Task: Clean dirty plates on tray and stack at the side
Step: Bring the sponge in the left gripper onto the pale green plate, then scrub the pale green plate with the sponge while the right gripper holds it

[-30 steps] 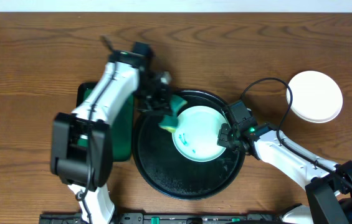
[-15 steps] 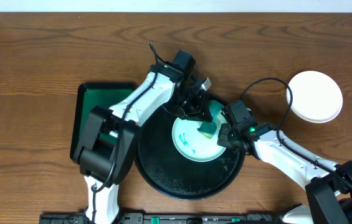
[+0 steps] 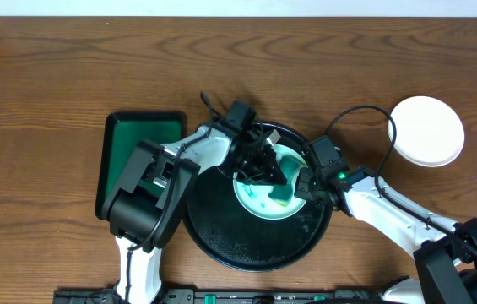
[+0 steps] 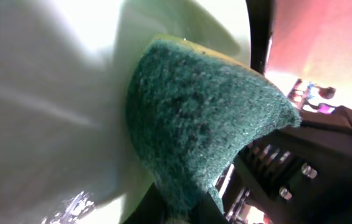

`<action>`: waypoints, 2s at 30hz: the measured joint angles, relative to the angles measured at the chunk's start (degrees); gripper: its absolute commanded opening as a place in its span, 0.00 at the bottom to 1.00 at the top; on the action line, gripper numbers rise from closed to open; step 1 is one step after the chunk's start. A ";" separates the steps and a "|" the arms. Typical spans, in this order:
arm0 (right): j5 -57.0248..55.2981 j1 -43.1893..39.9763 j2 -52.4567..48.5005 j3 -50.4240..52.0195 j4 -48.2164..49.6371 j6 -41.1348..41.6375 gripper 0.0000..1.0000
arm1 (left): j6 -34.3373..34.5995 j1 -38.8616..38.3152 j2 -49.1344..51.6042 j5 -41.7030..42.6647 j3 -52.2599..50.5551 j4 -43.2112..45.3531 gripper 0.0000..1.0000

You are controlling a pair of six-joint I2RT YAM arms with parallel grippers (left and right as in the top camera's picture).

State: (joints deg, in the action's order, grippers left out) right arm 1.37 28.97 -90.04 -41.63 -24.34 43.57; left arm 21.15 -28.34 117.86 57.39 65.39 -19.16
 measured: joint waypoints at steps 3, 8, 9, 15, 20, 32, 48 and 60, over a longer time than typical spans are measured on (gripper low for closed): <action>0.00 0.00 0.00 0.00 0.00 0.00 0.01 | 2.25 0.04 0.00 3.17 -2.51 6.47 0.07; 0.00 0.00 0.00 0.00 -0.04 0.00 0.01 | 4.81 -0.31 0.00 5.22 -4.17 8.74 0.08; 0.00 0.00 0.00 -0.04 -0.15 0.00 0.01 | 4.87 -0.42 -0.02 5.16 -4.17 7.82 0.07; 0.22 -0.22 -0.46 -1.05 -1.60 -0.02 0.01 | 5.20 -0.83 -0.85 -0.48 -3.67 -4.26 0.07; 1.18 -0.74 -0.72 -1.46 -2.12 -0.24 0.01 | 5.44 -0.37 -2.47 -6.43 -2.58 -11.10 0.07; 3.93 -0.72 -1.09 -1.79 -2.43 -0.50 0.01 | 4.15 0.09 -4.90 -25.38 2.64 -18.43 0.07; 7.58 -0.72 -1.77 -2.21 -2.38 -0.42 0.01 | -0.48 -2.99 -6.08 -46.16 5.29 -15.47 0.07; 9.35 -0.66 -2.19 -2.54 -1.77 -0.37 0.01 | -5.22 -8.94 -5.05 -73.24 6.08 -10.69 0.07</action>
State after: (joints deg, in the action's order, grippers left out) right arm 10.72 28.32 -92.23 -44.16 -26.11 43.20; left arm 15.92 -37.28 112.81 -15.86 71.46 -29.85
